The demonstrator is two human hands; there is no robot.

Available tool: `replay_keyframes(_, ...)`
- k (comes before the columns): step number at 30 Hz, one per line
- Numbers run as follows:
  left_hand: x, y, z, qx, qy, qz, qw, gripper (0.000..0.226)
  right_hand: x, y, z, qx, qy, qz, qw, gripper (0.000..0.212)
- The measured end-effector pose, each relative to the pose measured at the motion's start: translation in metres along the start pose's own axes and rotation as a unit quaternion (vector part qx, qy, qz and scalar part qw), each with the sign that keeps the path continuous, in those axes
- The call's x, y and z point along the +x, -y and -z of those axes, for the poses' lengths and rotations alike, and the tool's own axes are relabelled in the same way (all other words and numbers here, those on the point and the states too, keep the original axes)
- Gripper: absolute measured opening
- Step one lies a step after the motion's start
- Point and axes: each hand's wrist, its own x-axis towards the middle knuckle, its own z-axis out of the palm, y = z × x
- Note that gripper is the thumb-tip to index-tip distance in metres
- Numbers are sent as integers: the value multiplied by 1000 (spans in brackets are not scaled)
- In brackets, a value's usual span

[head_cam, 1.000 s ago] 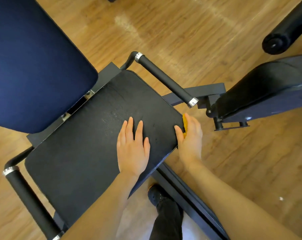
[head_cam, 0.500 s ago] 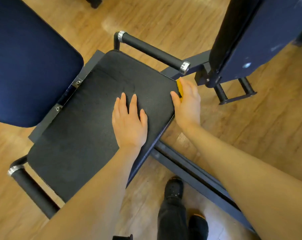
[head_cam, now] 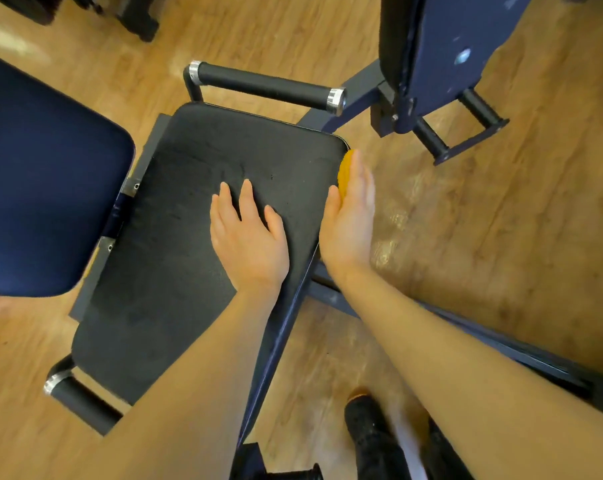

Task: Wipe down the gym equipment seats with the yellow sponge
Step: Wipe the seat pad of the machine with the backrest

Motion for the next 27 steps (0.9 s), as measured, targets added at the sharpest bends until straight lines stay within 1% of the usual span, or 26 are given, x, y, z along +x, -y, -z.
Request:
replay_keyframes(5, -1, 2, -2, 8, -7, -6, 1000, 55, -72, -9, -12, 24, 0, -11, 1000, 61)
replay_keyframes(7, 0, 2, -3, 10, -4, -9, 1000, 56, -80, -10, -12, 37, -3, -21, 999, 57)
replay_keyframes(9, 1, 2, -3, 6, -3, -8, 1000, 56, -68, -9, -10, 61, -24, -50, 997, 51)
replay_keyframes(11, 0, 3, -2, 4, 3, -8, 1000, 56, -44, -7, -7, 77, -68, -77, 992, 47)
replay_keyframes(13, -1, 3, -2, 3, 5, -11, 1000, 55, -14, -4, -3, 89, -101, -86, 987, 45)
replay_keyframes(14, -1, 3, -3, 4, 4, -11, 1000, 54, -1, -2, -3, 99, -105, -89, 985, 44)
replay_keyframes(17, 0, 3, -4, 5, 2, -9, 1000, 54, 18, 3, -7, 114, -91, -95, 985, 42)
replay_keyframes(19, 0, 2, -5, 1, 0, -9, 1000, 54, 12, 4, -8, 111, -87, -95, 985, 42)
replay_keyframes(23, 0, 4, -6, -3, -2, -12, 1000, 54, -33, -4, -11, 102, -79, -71, 989, 42)
replay_keyframes(27, 0, 3, -4, -3, 1, -11, 1000, 55, -88, -9, -18, 105, -66, -68, 990, 43)
